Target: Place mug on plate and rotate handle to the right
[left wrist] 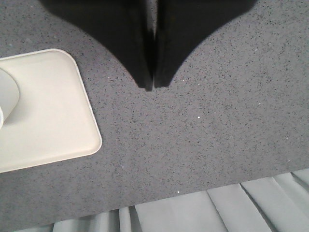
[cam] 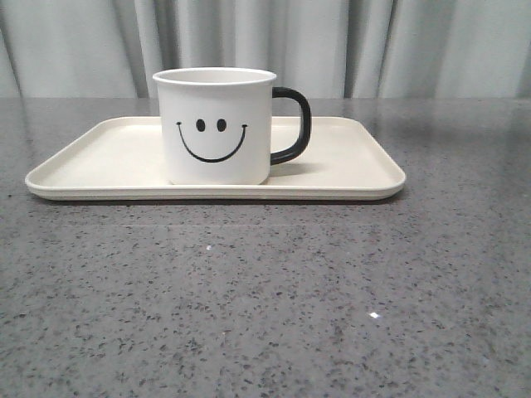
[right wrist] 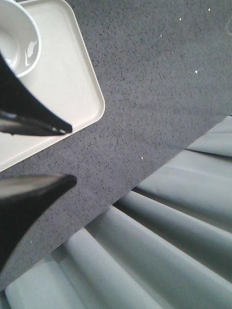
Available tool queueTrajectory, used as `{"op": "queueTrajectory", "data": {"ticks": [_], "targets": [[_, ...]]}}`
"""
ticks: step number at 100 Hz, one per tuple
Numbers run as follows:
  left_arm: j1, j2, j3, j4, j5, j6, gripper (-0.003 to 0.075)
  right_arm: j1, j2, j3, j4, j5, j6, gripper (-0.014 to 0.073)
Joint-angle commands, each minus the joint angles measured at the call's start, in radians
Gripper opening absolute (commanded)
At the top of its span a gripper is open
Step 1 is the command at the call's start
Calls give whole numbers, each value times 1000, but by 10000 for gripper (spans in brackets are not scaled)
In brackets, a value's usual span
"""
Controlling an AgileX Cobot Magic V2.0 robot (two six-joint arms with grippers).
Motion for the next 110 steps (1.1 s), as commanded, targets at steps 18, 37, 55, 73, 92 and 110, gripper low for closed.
{"op": "queueTrajectory", "data": {"ticks": [18, 37, 55, 73, 92, 110], "targets": [[2, -5, -22, -10, -30, -8, -20, -59, -121, -31, 53, -55, 8, -60], [2, -5, -22, -10, -30, -8, -20, -82, -178, -30, 57, -122, 28, -61], [2, -5, -22, -10, -30, -8, -20, -105, -235, -29, 57, -203, 46, -61], [2, -5, -22, -10, -30, -8, -20, -105, -293, -14, -11, -292, 80, -61], [2, -5, -22, -10, -30, -8, -20, -173, -404, 144, -38, -429, 133, -61], [2, -5, -22, -10, -30, -8, -20, -204, -611, 507, -31, -683, 128, -61]]}}
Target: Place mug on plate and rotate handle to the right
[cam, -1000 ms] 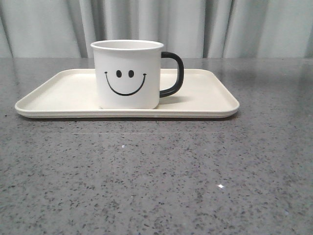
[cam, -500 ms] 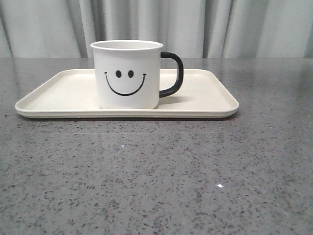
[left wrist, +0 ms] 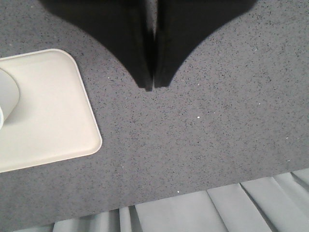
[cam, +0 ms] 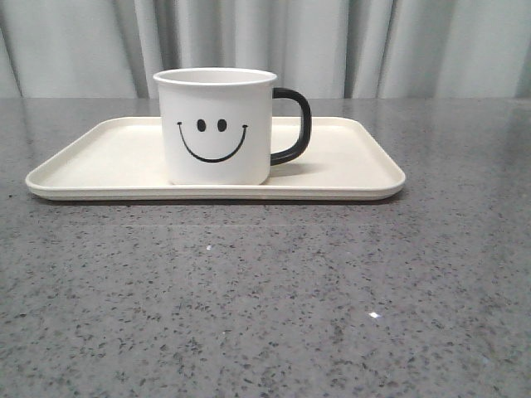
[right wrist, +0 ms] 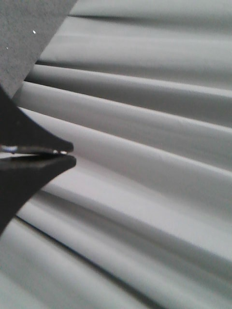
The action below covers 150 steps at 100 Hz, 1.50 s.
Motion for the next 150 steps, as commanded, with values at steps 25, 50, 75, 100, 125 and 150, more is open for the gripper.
{"op": "queueTrajectory", "data": {"ticks": [25, 50, 75, 100, 125, 150], "targets": [[2, -5, -22, -10, -34, -8, -20, -10, -448, 687, 19, -424, -7, -62], [2, -54, -22, -10, -112, -13, -20, -10, -714, 1022, -14, -428, -13, -62], [2, -144, 36, -10, -176, -15, -20, -10, -921, 1273, -60, -463, -13, -62], [2, -290, 292, -10, -275, -62, -20, -10, -1048, 1426, -56, -683, -14, -62], [2, -398, 508, -8, -363, -66, -20, -10, -1052, 1441, -63, -683, -14, -62], [2, -409, 528, -10, -381, -66, -20, -10, -1052, 1441, -62, -683, -14, -62]]}}
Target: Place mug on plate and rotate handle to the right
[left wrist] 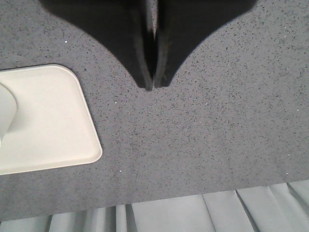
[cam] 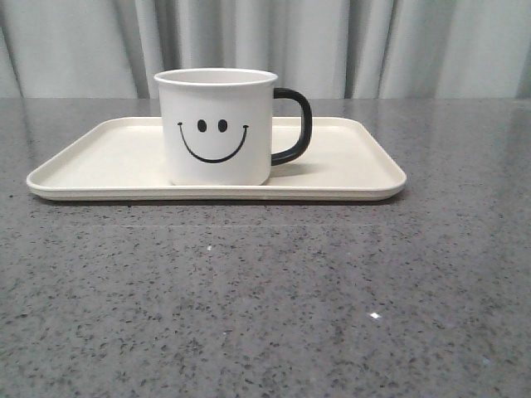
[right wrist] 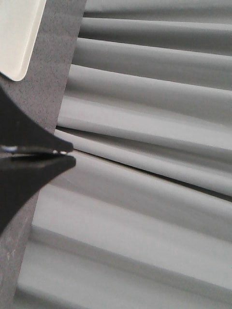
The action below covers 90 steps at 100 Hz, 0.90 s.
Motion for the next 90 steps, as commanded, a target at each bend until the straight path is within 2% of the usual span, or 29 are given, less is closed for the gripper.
{"op": "queueTrajectory", "data": {"ticks": [1, 78, 90], "targets": [[2, 3, -22, -13, -94, -12, -20, -8, 8, -23, -2, -77, -7, -62], [2, 3, -22, -5, -92, -7, -20, -8, 8, -23, -2, -77, -7, -62], [2, -8, -5, -7, -162, -6, -20, -8, 8, -23, -2, -77, -7, -62]]}}
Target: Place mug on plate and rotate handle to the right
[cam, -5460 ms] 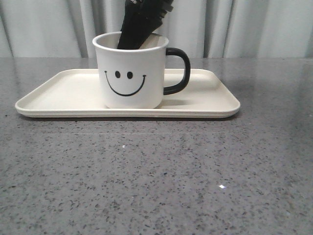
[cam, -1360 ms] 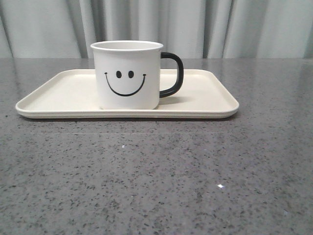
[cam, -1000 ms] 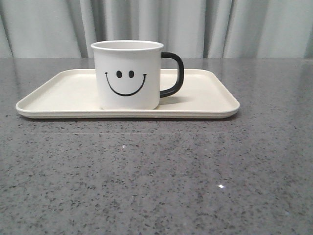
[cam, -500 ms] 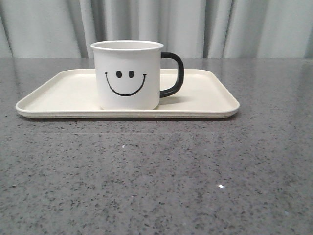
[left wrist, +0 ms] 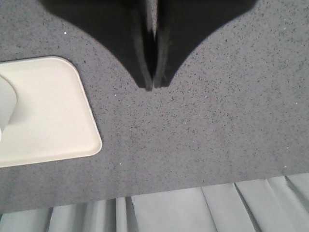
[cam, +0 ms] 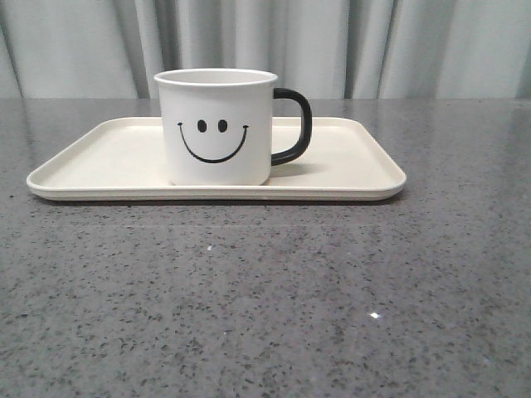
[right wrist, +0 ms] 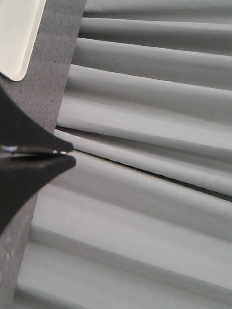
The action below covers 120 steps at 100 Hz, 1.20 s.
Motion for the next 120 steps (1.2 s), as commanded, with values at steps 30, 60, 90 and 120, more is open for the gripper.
{"op": "queueTrajectory", "data": {"ticks": [30, 60, 90, 120], "targets": [[2, -235, 364, -32, -600, -6, -20, -8, 8, -23, -2, -78, -5, -62], [2, -523, 725, -18, -797, -4, -20, -8, 8, -23, -2, -78, -5, -62], [2, -611, 903, -4, -913, -4, -20, -8, 8, -23, -2, -78, -5, -62], [2, -611, 1027, 0, -1116, -2, -20, -8, 8, -23, -2, -78, -5, -62]]}}
